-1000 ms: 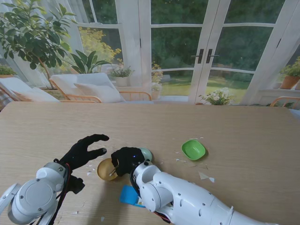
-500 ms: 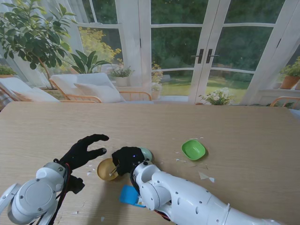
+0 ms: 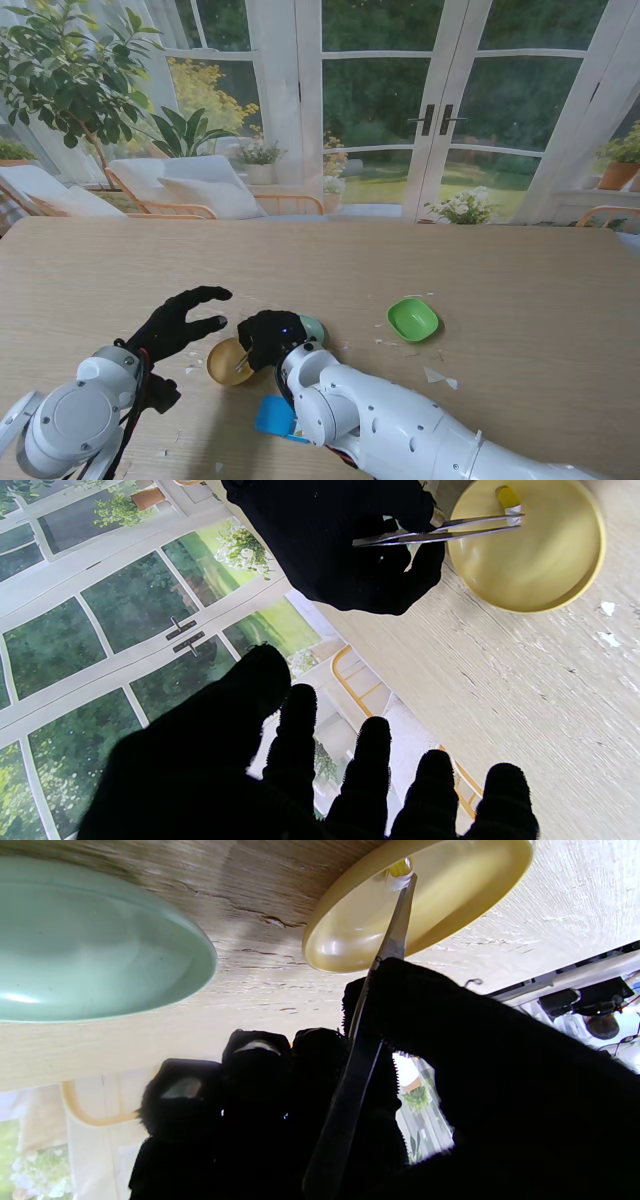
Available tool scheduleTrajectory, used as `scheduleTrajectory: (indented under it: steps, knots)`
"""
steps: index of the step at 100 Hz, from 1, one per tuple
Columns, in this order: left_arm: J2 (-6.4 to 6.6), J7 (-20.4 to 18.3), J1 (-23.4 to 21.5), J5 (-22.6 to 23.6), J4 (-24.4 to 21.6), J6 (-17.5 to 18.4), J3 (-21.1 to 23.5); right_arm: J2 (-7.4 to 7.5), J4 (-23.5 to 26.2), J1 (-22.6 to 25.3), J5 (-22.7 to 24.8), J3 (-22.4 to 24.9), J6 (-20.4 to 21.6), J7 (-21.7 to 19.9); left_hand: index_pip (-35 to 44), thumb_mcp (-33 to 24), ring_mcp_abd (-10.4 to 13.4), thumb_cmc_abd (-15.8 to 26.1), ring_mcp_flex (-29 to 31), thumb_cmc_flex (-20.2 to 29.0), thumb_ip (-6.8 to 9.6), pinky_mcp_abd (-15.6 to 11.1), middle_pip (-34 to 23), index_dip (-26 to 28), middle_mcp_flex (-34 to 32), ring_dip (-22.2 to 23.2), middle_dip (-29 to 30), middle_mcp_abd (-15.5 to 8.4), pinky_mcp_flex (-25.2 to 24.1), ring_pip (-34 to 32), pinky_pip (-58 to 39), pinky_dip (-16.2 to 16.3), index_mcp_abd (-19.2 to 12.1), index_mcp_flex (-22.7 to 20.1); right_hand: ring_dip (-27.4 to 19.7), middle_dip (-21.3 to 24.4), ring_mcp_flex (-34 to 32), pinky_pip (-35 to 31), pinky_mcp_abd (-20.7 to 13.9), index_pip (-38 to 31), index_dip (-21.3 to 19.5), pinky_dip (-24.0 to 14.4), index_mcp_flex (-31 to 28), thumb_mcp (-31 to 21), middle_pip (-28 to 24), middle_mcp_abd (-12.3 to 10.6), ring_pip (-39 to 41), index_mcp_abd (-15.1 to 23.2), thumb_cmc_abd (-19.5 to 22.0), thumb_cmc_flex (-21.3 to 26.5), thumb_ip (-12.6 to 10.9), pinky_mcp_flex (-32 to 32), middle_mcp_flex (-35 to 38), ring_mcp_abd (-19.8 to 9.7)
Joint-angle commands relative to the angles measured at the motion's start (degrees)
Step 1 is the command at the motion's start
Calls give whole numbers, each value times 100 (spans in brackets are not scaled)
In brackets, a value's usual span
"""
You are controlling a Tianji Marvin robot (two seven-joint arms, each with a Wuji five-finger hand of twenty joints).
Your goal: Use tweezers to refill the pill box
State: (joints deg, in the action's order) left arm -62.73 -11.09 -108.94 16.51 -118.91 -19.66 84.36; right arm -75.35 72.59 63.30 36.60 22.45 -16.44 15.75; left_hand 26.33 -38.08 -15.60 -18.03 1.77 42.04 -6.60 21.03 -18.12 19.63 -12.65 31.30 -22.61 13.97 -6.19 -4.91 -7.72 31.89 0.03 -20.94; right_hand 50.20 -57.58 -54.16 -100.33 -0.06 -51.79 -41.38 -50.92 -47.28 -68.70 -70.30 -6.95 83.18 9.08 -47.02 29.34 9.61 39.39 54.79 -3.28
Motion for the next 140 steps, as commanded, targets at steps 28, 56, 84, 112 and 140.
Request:
scheduleTrajectory:
  steps: [28,56,84,112,140]
  knots:
    - [-18,-66,-12,-6,-35,-3,14,-28,133,116,-16,83,8,-19,14,14,127,-23,-126,-36,165,-172,63,-59,87,-16,22,-209,4,62,141,-23,-255,146,51,230,-182,-455,-117,-184,540,-76,-229,-259,-37,-47,210,181,211,221,-424,184,102,-73]
    - [-21,-58,-25,-15,-33,23,35,49,314,201,34,118,-92,-119,11,6,132,-20,-126,-36,165,-173,66,-60,83,-15,24,-206,2,61,139,-21,-251,148,-4,331,-215,-465,-82,-202,1152,-30,-132,-120,45,-7,133,-36,232,198,-393,222,112,-37]
    - [-22,-58,-32,-25,-30,42,45,92,470,297,90,161,-388,-175,9,7,129,-24,-126,-37,164,-172,66,-61,85,-15,24,-201,3,62,141,-22,-248,148,-32,364,-244,-473,-58,-229,1217,-13,-135,-88,71,26,97,-83,231,221,-395,254,134,-18]
    - [-19,-69,-30,-25,-28,38,44,69,459,282,90,145,-534,-189,9,2,128,-27,-126,-33,164,-177,67,-61,81,-14,25,-205,4,62,143,-25,-258,141,-44,373,-250,-476,-47,-229,1270,-1,-115,-68,77,35,90,-121,239,217,-399,259,135,-14]
    - [-20,-67,-26,-26,-20,39,44,48,437,223,78,92,-632,-255,10,5,132,-25,-127,-30,164,-176,69,-60,82,-16,26,-200,4,63,144,-27,-243,139,-55,386,-256,-472,-64,-238,1304,14,-107,-58,85,55,83,-148,256,230,-404,277,138,-11]
